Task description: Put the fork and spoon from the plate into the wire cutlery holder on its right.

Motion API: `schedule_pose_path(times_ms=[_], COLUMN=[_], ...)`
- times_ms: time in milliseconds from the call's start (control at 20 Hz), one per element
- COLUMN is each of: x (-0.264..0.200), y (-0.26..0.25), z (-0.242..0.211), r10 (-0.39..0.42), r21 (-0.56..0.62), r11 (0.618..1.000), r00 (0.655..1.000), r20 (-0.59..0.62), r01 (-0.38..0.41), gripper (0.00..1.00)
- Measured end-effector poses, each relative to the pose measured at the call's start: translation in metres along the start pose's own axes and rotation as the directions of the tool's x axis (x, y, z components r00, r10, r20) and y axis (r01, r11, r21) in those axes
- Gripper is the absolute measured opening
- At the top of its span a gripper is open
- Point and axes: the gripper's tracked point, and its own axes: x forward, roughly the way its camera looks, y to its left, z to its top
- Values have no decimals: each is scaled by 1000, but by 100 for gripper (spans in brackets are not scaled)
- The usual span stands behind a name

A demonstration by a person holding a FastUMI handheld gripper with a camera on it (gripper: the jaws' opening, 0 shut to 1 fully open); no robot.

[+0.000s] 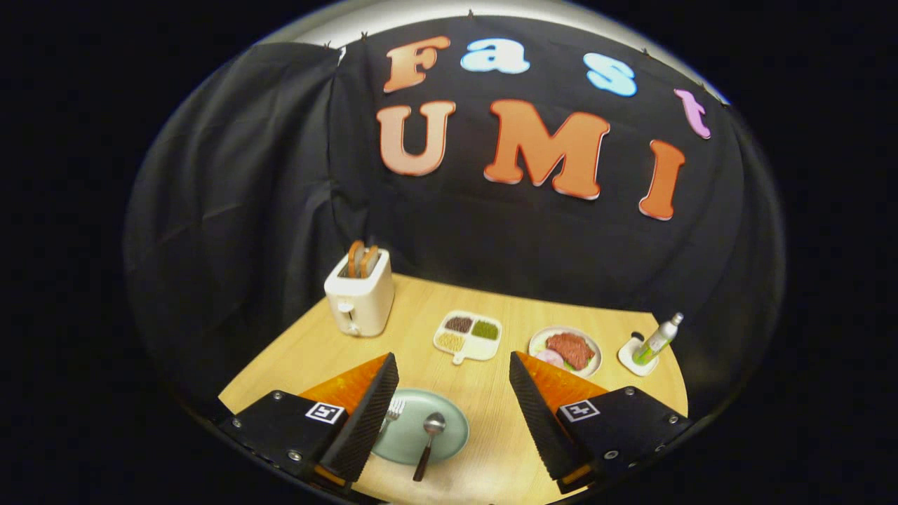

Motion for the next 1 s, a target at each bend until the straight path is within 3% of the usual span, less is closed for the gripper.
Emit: schedule_pose_path(times_ms=[200,350,550,800,1000], x=[31,50,63,80,92], y=[28,33,46,51,39], z=[-59,-98,-142,-182,-212], r10=[85,96,148,143,64], r21=[21,18,46,68,-4], r11=[996,995,988,989,995], r00=[974,935,849,732,648], r20=[-208,-341,-507,-666,-759], r01=[-83,-95,-144,-132,-103], gripper=[93,90,83,70,60])
